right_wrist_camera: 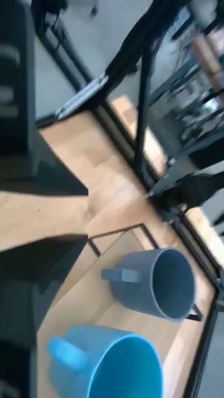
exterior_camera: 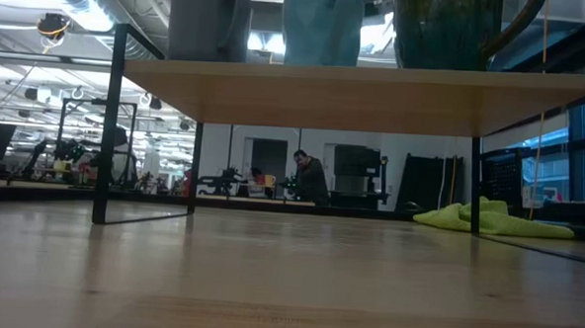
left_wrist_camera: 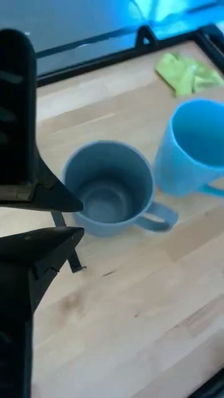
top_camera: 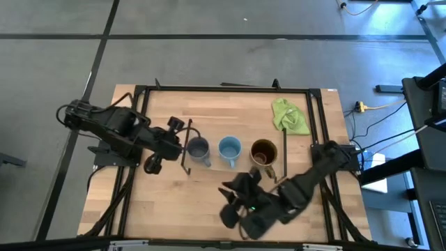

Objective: Stack small to large cups/mugs on shelf
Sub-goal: Put the gray mug on the shelf

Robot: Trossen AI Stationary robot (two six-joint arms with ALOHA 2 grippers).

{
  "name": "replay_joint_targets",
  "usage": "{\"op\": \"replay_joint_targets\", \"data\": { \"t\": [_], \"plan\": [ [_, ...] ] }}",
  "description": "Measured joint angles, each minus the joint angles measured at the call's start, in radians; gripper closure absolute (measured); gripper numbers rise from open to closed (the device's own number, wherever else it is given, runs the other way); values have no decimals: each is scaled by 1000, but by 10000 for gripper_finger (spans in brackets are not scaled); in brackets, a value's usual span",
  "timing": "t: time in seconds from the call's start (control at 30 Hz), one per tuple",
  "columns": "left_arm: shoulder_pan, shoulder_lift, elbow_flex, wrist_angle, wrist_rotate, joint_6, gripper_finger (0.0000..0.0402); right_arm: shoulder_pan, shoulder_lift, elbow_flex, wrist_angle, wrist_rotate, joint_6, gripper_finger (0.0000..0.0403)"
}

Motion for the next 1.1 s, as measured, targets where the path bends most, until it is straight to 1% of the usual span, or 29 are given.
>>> {"op": "replay_joint_targets", "data": {
  "t": [0.07, 0.13, 0.2, 0.27, 0.37, 0.43, 0.5, 0.6, 0.7, 0.87, 1.0, 1.1],
  "plan": [
    [-4, -18, -19, 5, -15, -45, 356, -25, 13, -1, -14, -25, 16, 336],
    [-4, -47, -71, 22, -25, -82, 356, -35, 22, 0, -28, -18, 57, 376],
    [-8, -87, -153, 73, -44, -115, 356, -38, 28, 0, -26, 4, 79, 394],
    [-16, -132, -240, 112, -85, -157, 356, -38, 29, 0, -20, 34, 104, 394],
    [-28, -201, -354, 169, -116, -224, 356, -44, 27, 1, -7, 86, 147, 398],
    [-37, -242, -414, 239, -131, -247, 356, -61, 39, 2, -1, 86, 182, 399],
    [-42, -275, -448, 296, -135, -262, 356, -80, 60, 2, 7, 70, 205, 399],
    [-42, -297, -462, 315, -166, -292, 356, -114, 95, 0, 36, 2, 218, 400],
    [-41, -300, -463, 294, -199, -314, 356, -145, 112, 0, 36, -14, 269, 401],
    [-42, -300, -464, 273, -200, -357, 356, -191, 115, 1, -13, -13, 311, 401],
    [-41, -300, -484, 284, -200, -363, 356, -229, 122, 2, -31, -98, 315, 402],
    [-41, -300, -496, 284, -200, -364, 356, -246, 128, 1, -33, -123, 315, 402]
  ]
}}
